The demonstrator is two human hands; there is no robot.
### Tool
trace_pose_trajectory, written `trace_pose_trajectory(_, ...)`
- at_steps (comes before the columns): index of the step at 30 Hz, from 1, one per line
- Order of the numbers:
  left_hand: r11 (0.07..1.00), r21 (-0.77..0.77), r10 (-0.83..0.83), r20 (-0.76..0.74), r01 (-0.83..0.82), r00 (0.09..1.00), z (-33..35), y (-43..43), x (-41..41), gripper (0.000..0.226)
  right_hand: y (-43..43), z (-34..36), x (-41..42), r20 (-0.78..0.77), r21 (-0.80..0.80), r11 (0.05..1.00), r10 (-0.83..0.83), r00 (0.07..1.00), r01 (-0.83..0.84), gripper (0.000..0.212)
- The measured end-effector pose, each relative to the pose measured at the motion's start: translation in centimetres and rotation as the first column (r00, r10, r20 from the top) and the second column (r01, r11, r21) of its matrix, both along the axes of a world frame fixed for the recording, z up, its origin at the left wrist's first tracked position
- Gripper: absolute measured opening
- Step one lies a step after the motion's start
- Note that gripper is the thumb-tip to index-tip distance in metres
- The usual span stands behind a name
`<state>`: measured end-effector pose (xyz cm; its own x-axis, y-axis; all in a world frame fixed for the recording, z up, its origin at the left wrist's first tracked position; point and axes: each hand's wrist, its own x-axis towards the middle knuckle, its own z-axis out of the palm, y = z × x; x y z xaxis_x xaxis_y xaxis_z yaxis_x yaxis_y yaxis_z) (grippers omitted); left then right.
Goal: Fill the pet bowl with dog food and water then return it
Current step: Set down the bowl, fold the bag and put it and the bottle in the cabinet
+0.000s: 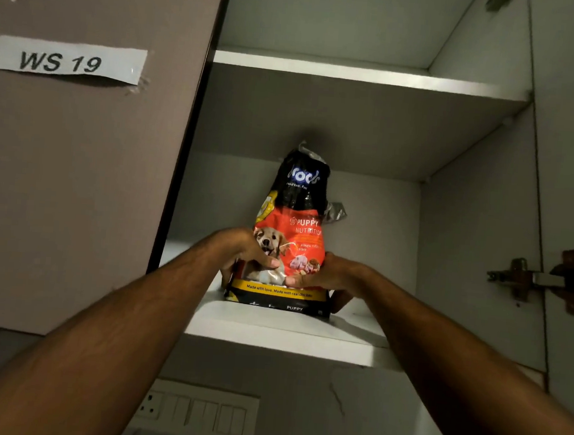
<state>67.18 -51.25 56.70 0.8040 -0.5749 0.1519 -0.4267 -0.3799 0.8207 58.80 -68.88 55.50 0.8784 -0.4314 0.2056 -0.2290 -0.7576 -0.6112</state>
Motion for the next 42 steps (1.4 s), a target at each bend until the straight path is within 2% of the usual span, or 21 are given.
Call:
trace_pose_trajectory(3,0.999,0.028,0.033,-0.03,-0.032,0.999,0.5,-0.4,0.4,0.082,0.3,0.4,0.5,-0.015,0.005,1.0,-0.018,1.0,0.018,0.106)
trace_pose_trajectory(7,0.997,0.016,0.079,-0.021,-0.078,0.997,0.5,-0.8,1.0,0.083,0.6,0.1,1.2,0.038,-0.011,0.999,-0.052,0.998,0.053,0.112)
trace_pose_trajectory(16,0.998,0.03,0.057,-0.032,-0.056,0.998,-0.4,0.0,1.8,0.078,-0.3,-0.7,-0.1,0.052,-0.077,0.987,0.149,0.988,-0.144,0.075)
trace_pose_trajectory(18,0.999,0.003,0.053,-0.013,-0.053,0.998,-0.8,0.1,2.1,0.075,-0.1,-0.7,0.0,0.053,-0.121,0.984,0.141,0.989,-0.134,0.091)
trace_pose_trajectory(20,0.996,-0.054,0.071,0.054,-0.068,0.996,-1.3,0.1,2.4,0.065,-3.3,-0.8,2.7,0.06,-0.137,0.98,0.155,0.986,-0.145,0.127)
trace_pose_trajectory(21,0.993,-0.096,0.081,0.111,-0.071,0.991,-1.6,-0.1,2.5,0.058,-4.1,-0.8,3.5,0.053,-0.138,0.979,0.16,0.986,-0.152,0.136)
trace_pose_trajectory(22,0.987,-0.143,0.091,0.171,-0.067,0.981,-2.0,-0.1,2.4,0.054,-4.1,-0.9,3.6,0.044,-0.141,0.979,0.154,0.987,-0.147,0.137)
trace_pose_trajectory(23,0.981,-0.182,0.106,0.223,-0.066,0.969,-2.2,-0.2,2.6,0.063,-2.8,-1.0,2.5,0.048,-0.154,0.98,0.136,0.99,-0.127,0.131)
trace_pose_trajectory(24,0.976,-0.207,0.121,0.27,-0.065,0.955,-2.3,-0.4,2.8,0.085,-1.1,-1.1,1.2,0.055,-0.174,0.981,0.101,0.993,-0.09,0.122)
trace_pose_trajectory(26,0.971,-0.215,0.186,0.409,-0.103,0.894,-2.3,-0.5,2.5,0.134,0.5,-1.2,0.1,0.063,-0.249,0.968,0.036,0.997,-0.019,0.118)
trace_pose_trajectory(27,0.971,-0.201,0.22,0.52,-0.132,0.825,-2.3,-0.6,2.1,0.142,1.0,-1.0,-0.2,0.081,-0.339,0.94,0.003,0.997,0.025,0.124)
trace_pose_trajectory(28,0.97,-0.181,0.244,0.649,-0.165,0.721,-2.3,-0.7,1.5,0.141,1.5,-0.7,-0.7,0.129,-0.443,0.894,-0.011,0.992,0.067,0.127)
trace_pose_trajectory(30,0.968,-0.125,0.213,0.869,-0.218,0.446,-2.3,-0.6,0.1,0.127,2.1,-0.4,-1.0,0.287,-0.603,0.784,0.043,0.957,0.146,0.125)
trace_pose_trajectory(31,0.966,-0.081,0.163,0.928,-0.244,0.336,-2.5,-0.8,0.1,0.118,2.3,-0.3,-1.1,0.345,-0.67,0.717,0.075,0.936,0.19,0.118)
trace_pose_trajectory(32,0.962,-0.033,0.109,0.956,-0.271,0.272,-2.6,-1.0,0.5,0.109,2.4,-0.3,-1.0,0.371,-0.733,0.641,0.093,0.924,0.229,0.109)
trace_pose_trajectory(34,0.953,0.028,0.059,0.961,-0.303,0.272,-2.9,-1.1,1.4,0.096,2.6,-0.4,-0.7,0.344,-0.824,0.501,0.073,0.936,0.264,0.098)
trace_pose_trajectory(35,0.95,0.037,0.056,0.957,-0.311,0.284,-2.9,-1.2,1.6,0.093,2.5,-0.6,-0.6,0.319,-0.842,0.473,0.049,0.946,0.259,0.097)
trace_pose_trajectory(39,0.953,0.034,0.062,0.951,-0.3,0.304,-2.7,-1.4,2.0,0.092,2.7,-0.7,-0.2,0.282,-0.829,0.507,0.016,0.959,0.235,0.09)
trace_pose_trajectory(42,0.956,0.034,0.064,0.945,-0.292,0.32,-2.9,-1.7,2.3,0.096,2.7,-1.0,-0.5,0.247,-0.843,0.49,-0.013,0.969,0.222,0.09)
